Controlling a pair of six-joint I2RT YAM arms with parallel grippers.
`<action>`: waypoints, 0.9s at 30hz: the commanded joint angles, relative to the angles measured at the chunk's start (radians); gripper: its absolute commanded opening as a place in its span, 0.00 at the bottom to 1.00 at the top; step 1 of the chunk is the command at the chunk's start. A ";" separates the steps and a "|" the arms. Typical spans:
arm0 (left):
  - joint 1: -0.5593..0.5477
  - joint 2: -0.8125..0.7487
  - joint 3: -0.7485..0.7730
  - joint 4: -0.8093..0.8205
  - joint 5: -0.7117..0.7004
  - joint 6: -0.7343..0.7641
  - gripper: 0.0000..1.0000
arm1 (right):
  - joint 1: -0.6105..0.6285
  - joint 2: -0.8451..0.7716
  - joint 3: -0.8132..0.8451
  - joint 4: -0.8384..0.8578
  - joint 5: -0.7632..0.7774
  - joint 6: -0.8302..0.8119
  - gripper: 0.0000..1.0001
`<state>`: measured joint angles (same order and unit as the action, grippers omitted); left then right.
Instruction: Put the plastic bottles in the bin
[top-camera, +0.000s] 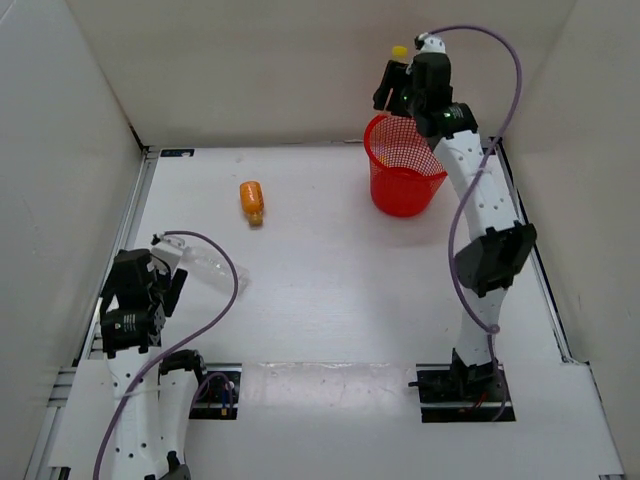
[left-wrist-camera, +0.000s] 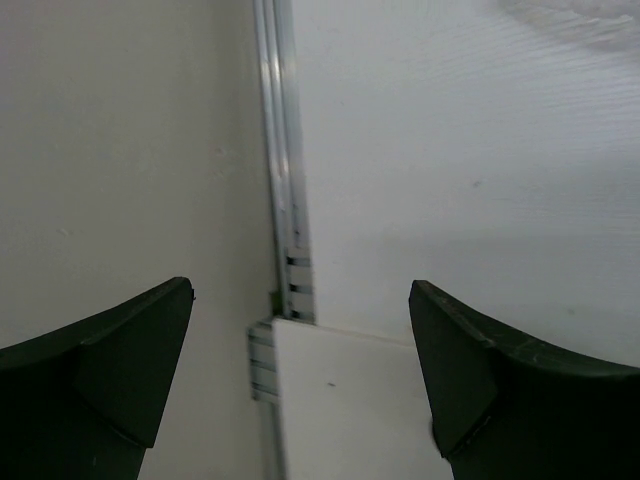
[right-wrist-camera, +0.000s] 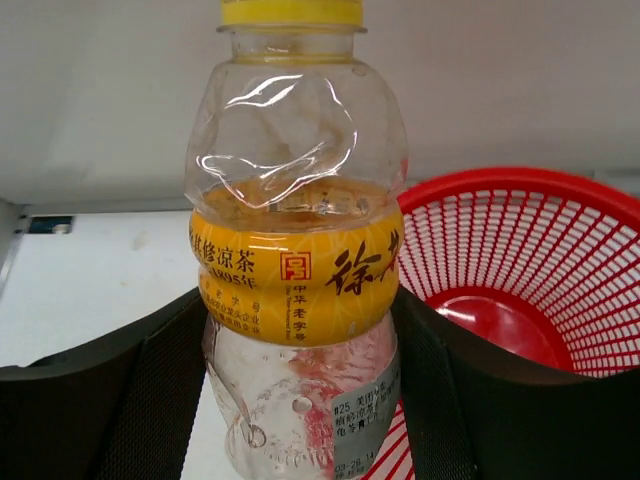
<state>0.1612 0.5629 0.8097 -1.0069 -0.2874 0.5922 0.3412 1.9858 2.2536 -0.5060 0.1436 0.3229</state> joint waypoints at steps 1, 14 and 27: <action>-0.003 0.009 -0.012 0.123 0.017 0.331 1.00 | -0.043 0.097 0.052 -0.189 0.005 0.093 0.55; -0.003 0.137 -0.013 0.136 0.563 1.217 1.00 | -0.139 0.002 -0.143 -0.074 -0.187 0.127 1.00; -0.116 0.442 0.052 -0.047 0.601 1.439 1.00 | -0.130 -0.326 -0.420 -0.051 -0.174 0.041 1.00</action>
<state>0.0952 0.9596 0.7895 -0.9928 0.2909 1.9495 0.2054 1.7180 1.9018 -0.5999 -0.0265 0.4034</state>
